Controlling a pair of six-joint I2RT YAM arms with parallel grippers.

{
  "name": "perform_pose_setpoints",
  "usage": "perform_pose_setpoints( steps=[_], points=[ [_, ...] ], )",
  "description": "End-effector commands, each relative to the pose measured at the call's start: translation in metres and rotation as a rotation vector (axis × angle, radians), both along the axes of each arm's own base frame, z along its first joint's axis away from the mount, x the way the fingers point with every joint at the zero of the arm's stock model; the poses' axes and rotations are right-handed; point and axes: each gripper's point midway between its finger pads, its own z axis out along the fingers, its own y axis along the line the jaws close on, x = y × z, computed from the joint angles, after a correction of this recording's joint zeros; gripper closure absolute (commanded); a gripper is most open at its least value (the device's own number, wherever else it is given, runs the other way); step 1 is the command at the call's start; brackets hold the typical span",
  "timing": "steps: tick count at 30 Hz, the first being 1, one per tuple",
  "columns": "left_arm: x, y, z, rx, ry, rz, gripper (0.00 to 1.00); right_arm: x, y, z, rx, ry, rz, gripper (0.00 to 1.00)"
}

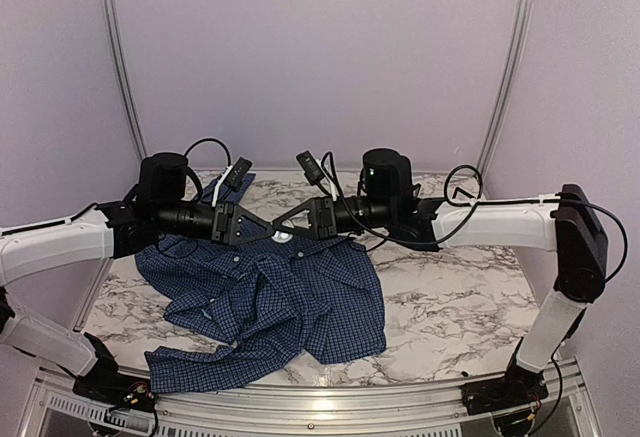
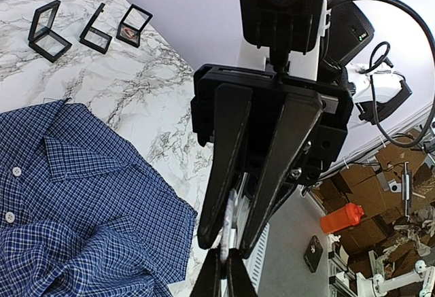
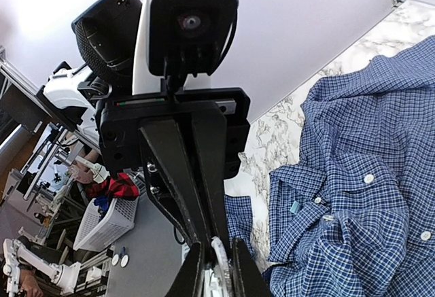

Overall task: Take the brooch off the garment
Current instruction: Close the brooch securely, then turn over the brooch.

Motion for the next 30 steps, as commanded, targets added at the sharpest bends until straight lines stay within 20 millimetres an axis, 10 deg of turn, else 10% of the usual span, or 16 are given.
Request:
perform_pose_setpoints(
  steps=[1, 18, 30],
  points=[
    [-0.020, -0.008, 0.001, -0.013, 0.006, -0.088, 1.00, 0.000, 0.006, 0.030, 0.082, -0.084, -0.045, 0.86],
    [-0.019, -0.008, 0.002, 0.004, -0.057, -0.103, 1.00, 0.017, -0.023, 0.052, 0.070, -0.143, -0.192, 0.38],
    [0.030, 0.015, 0.037, 0.182, -0.477, 0.153, 1.00, 0.039, -0.050, 0.071, 0.061, -0.122, -0.312, 0.37]
  ],
)
